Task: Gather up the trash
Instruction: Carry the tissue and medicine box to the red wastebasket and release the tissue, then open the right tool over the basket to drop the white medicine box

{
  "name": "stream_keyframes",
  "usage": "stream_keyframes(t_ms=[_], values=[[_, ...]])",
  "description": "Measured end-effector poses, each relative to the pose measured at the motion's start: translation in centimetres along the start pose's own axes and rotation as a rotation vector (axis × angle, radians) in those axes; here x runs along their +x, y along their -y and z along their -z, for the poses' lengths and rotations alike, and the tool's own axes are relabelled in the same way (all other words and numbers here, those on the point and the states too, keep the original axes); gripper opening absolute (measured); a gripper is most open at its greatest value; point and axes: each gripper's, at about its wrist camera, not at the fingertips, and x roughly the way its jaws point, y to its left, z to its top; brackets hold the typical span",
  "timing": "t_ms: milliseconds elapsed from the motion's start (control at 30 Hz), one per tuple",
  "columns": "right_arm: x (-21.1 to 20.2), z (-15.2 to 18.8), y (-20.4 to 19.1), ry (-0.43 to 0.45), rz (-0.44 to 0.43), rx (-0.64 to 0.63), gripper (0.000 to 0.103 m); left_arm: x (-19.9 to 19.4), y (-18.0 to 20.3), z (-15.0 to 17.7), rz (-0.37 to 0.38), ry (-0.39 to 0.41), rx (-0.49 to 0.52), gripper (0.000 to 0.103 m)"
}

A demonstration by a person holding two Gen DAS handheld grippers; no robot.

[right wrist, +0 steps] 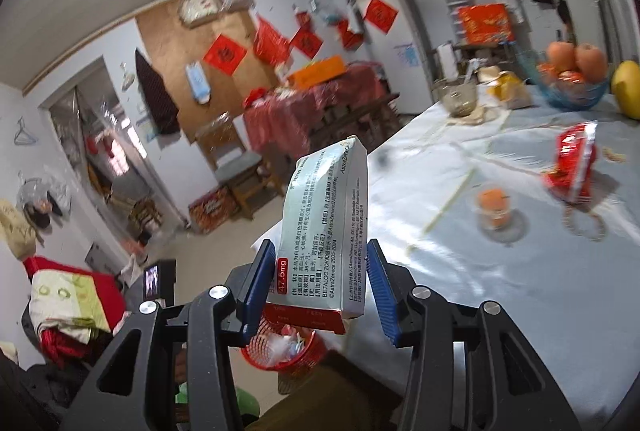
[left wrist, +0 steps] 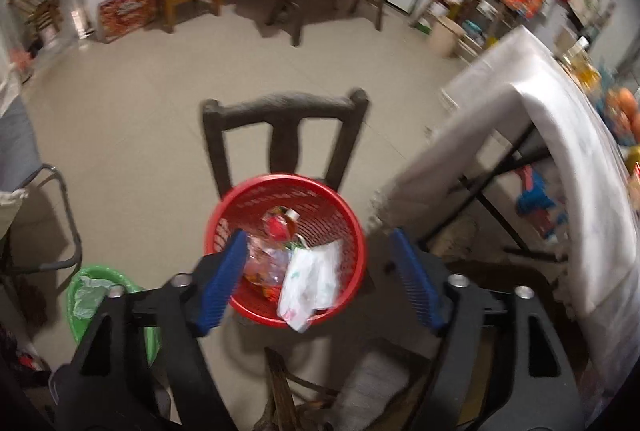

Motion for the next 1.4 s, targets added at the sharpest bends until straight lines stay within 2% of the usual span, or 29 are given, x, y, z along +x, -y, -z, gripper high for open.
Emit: stream_keyframes(t_ms=[133,267,433,533,567,600,633,700,767,833,1067,1267,1400], values=[[3.9,0.6,-3.5,-0.094,-0.046,-0.055,0.047,-0.4,-2.6,-0.3,-0.096,0.049,-0.101,0.09],[8.2,2.1,-7.6,-0.195,-0.106,-0.114,0.047,-1.1,-5.3,-0.7,-0.199,0.091,-0.214,0.093],[13.9,4.5,-12.1,-0.326,-0.163,-0.192,0.047,-2.5,-8.7,-0.9,-0.262,0.149,-0.367,0.094],[18.0,5.7,-14.9,-0.392,-0.189,-0.245,0.048,-3.2,-9.7,-0.8,-0.299,0.187,-0.411,0.094],[19.4,6.0,-15.6,-0.41,-0.199,-0.254,0.05,-3.4,-9.8,-0.8,-0.309,0.195,-0.415,0.094],[20.7,6.1,-16.1,-0.424,-0.206,-0.266,0.066,-3.4,-9.9,-0.8,-0.313,0.198,-0.414,0.094],[21.8,6.3,-16.6,-0.43,-0.195,-0.274,0.073,-3.4,-9.8,-0.8,-0.318,0.203,-0.408,0.094],[22.9,6.3,-17.2,-0.419,-0.179,-0.269,0.075,-3.4,-9.6,-0.9,-0.326,0.207,-0.391,0.094],[22.6,6.2,-17.5,-0.409,-0.197,-0.265,0.075,-3.5,-9.1,-1.0,-0.34,0.211,-0.363,0.094],[21.6,5.9,-17.3,-0.376,-0.175,-0.275,0.076,-3.5,-8.7,-1.0,-0.341,0.214,-0.344,0.095],[18.3,4.1,-12.4,-0.314,-0.14,-0.165,0.078,-3.3,-7.8,-1.0,-0.338,0.219,-0.313,0.096],[14.7,3.4,-9.9,-0.246,-0.082,-0.136,0.081,-3.7,-6.6,-0.7,-0.348,0.237,-0.271,0.096],[11.7,3.0,-8.3,-0.196,-0.041,-0.128,0.082,-4.3,-5.4,-0.4,-0.315,0.238,-0.252,0.096]])
